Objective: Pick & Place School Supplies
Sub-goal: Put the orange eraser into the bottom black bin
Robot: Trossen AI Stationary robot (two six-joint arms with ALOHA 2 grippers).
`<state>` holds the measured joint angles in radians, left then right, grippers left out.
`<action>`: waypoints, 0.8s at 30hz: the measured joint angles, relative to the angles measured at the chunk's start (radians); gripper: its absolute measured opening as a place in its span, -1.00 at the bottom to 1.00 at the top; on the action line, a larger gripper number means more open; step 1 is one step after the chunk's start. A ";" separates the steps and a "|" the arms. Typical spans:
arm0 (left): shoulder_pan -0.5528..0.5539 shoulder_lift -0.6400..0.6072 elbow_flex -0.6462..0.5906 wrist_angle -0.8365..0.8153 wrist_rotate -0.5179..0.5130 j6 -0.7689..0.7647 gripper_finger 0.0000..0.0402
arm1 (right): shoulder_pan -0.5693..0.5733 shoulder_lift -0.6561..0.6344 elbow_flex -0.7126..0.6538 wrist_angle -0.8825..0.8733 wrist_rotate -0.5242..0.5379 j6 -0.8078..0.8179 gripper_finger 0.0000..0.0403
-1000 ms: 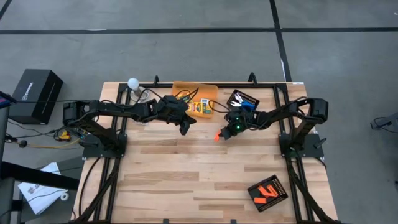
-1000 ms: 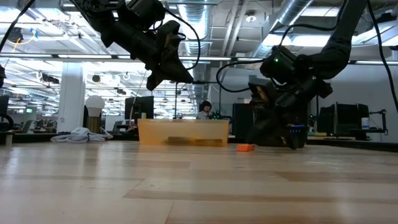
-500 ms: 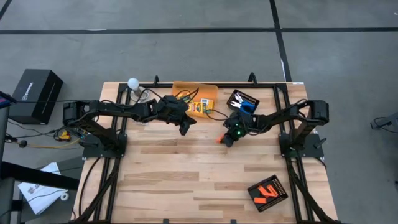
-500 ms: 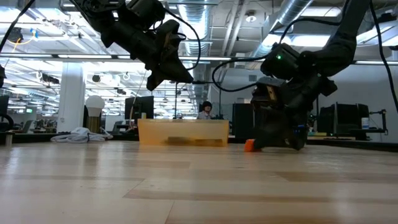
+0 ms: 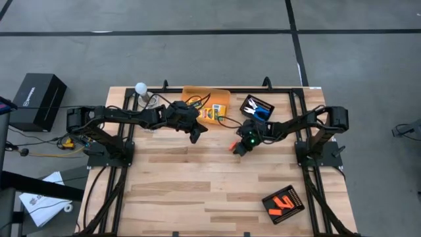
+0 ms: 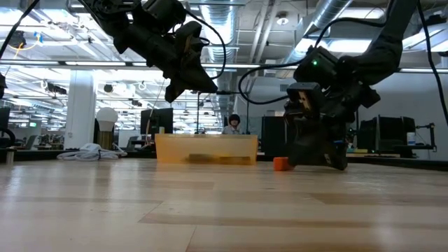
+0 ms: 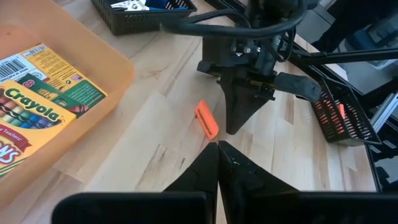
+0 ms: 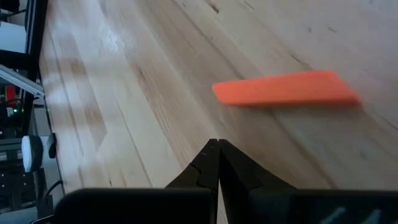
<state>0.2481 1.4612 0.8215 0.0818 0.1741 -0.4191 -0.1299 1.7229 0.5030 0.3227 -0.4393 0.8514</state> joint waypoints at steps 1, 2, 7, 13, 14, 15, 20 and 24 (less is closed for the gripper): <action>0.000 0.000 0.000 0.000 0.000 0.000 -1.00 | 0.008 0.000 0.000 0.001 -0.001 0.006 -1.00; 0.000 0.000 0.000 0.000 0.000 0.000 -1.00 | 0.018 0.000 0.000 0.001 -0.003 0.014 -1.00; 0.000 0.000 0.000 0.004 0.000 -0.006 -1.00 | 0.147 -0.002 -0.004 -0.015 -0.130 0.157 -1.00; 0.000 0.000 0.000 0.031 -0.001 -0.007 -1.00 | 0.465 -0.023 -0.008 -0.023 0.031 0.458 -1.00; 0.000 0.000 0.000 0.042 -0.001 -0.007 -1.00 | 0.520 -0.095 -0.040 -0.080 0.049 0.563 -1.00; 0.000 0.000 0.000 0.055 -0.002 -0.007 -1.00 | 0.574 -0.177 -0.133 -0.118 0.095 0.656 -1.00; 0.000 0.000 0.000 0.117 0.001 -0.026 -1.00 | 0.817 -0.508 -0.290 -0.312 0.426 1.048 -1.00; 0.002 -0.001 -0.001 0.147 0.002 -0.032 -1.00 | 0.938 -0.685 -0.302 -0.493 0.661 1.150 -1.00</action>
<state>0.2501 1.4601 0.8207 0.2285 0.1764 -0.4507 0.8080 1.0378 0.2009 -0.1706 0.2219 2.0019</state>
